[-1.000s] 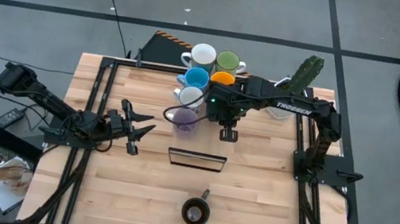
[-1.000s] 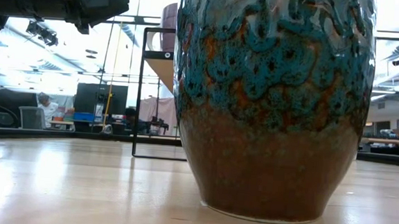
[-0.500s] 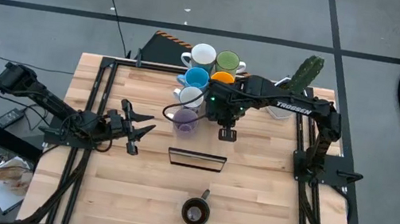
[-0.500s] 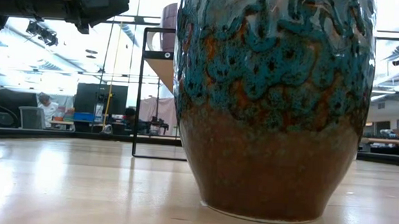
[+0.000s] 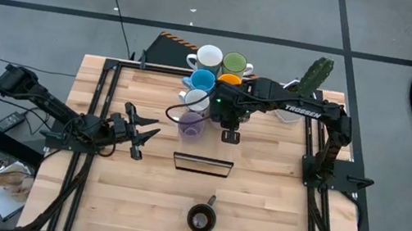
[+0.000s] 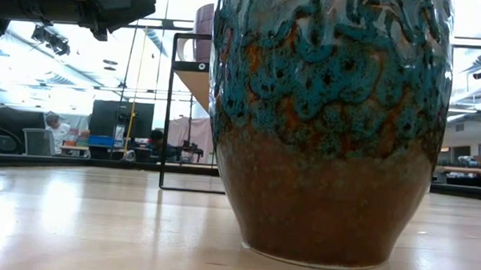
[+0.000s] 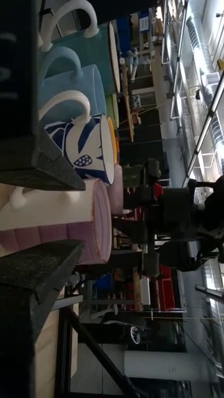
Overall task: Place coffee mugs
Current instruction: Put the purple mug on the shelf
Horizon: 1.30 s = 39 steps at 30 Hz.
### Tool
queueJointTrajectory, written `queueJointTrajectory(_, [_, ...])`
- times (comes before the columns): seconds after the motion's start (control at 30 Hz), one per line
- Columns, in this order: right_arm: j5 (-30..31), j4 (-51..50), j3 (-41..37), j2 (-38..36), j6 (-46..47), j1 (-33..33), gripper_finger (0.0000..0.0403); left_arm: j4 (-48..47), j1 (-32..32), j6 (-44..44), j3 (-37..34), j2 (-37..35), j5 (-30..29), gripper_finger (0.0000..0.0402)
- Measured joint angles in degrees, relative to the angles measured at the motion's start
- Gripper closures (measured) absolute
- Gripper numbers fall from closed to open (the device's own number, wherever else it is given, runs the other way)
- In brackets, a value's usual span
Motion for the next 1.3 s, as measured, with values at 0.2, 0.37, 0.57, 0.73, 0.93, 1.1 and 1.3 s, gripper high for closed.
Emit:
queueJointTrajectory(0.2, [1.68, 0.09, 0.00, 0.00, 2.39, 0.21, 0.0290, -0.01, 0.02, 0.02, 0.00, -0.02, 0.01, 0.0260])
queueJointTrajectory(0.37, [4.21, -0.48, 1.30, -0.28, 3.89, 0.99, 0.0271, -0.02, 0.00, 0.17, -0.02, -0.02, 0.00, 0.0260])
queueJointTrajectory(0.57, [9.22, -0.25, 5.02, -0.40, 3.89, 3.31, 0.0257, -0.02, 0.02, 0.17, 0.00, -0.02, 0.02, 0.0260])
queueJointTrajectory(0.73, [11.64, -0.73, 5.60, -0.42, 3.82, 4.31, 0.0254, -0.02, 0.02, 0.15, 0.00, -0.01, 0.00, 0.0260])
queueJointTrajectory(0.93, [16.11, -1.94, 5.60, -0.66, 3.39, 5.92, 0.0254, -0.04, 0.02, 0.15, -0.02, -0.02, 0.02, 0.0260])
queueJointTrajectory(1.1, [17.24, -1.61, 5.62, -0.65, 2.16, 6.56, 0.0254, -0.04, 0.02, 0.13, 0.00, -0.02, 0.02, 0.0260])
queueJointTrajectory(1.3, [18.57, -1.21, 5.08, -0.02, 2.45, 6.45, 0.0254, -0.04, 0.01, -0.02, 0.00, -0.01, 0.02, 0.0260])
